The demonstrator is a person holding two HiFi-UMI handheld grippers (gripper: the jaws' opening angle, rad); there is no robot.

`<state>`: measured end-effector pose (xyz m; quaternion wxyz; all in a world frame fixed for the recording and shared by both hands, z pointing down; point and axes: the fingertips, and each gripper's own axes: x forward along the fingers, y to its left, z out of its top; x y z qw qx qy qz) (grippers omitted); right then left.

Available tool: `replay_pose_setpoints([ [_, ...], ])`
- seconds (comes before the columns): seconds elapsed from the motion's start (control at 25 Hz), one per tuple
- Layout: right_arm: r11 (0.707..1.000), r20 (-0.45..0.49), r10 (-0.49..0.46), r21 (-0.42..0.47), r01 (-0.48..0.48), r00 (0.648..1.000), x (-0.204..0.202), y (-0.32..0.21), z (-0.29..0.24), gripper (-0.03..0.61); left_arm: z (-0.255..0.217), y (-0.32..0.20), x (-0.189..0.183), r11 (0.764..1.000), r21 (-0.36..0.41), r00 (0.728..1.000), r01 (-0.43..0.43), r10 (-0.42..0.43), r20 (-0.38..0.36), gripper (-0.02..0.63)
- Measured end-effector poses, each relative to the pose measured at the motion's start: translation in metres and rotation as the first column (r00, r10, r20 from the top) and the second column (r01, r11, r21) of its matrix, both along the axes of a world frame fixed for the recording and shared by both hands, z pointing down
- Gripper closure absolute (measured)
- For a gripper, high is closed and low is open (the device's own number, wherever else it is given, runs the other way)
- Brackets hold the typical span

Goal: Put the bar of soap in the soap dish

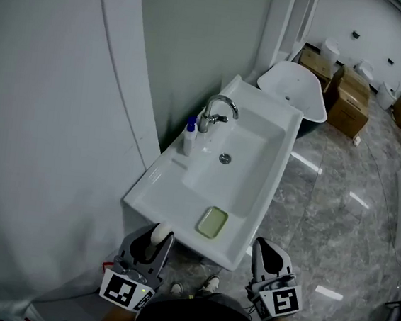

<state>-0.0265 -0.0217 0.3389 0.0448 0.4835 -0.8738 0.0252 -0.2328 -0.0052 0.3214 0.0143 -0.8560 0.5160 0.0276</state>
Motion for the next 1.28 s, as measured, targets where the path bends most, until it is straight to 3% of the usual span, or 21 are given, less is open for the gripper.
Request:
replay_pose_setpoints([
  [0.56,0.999,0.036,0.000,-0.040,0.001,0.999,0.041,-0.013,0.019,0.568,0.011,-0.017,0.028,0.999,-0.032,0.997,0.039,-0.037,0.062,0.499],
  [0.92,0.998,0.039,-0.009,-0.060,0.012,0.999,0.064,-0.016,0.030,0.568,0.050,-0.034,0.040,0.993,-0.093,0.993,0.080,-0.070,0.100,0.499],
  [1.28,0.997,0.050,-0.039,-0.068,0.043,0.998,0.068,-0.028,0.036,0.568,0.106,-0.056,0.056,0.977,-0.203,0.981,0.064,-0.025,0.192,0.499],
])
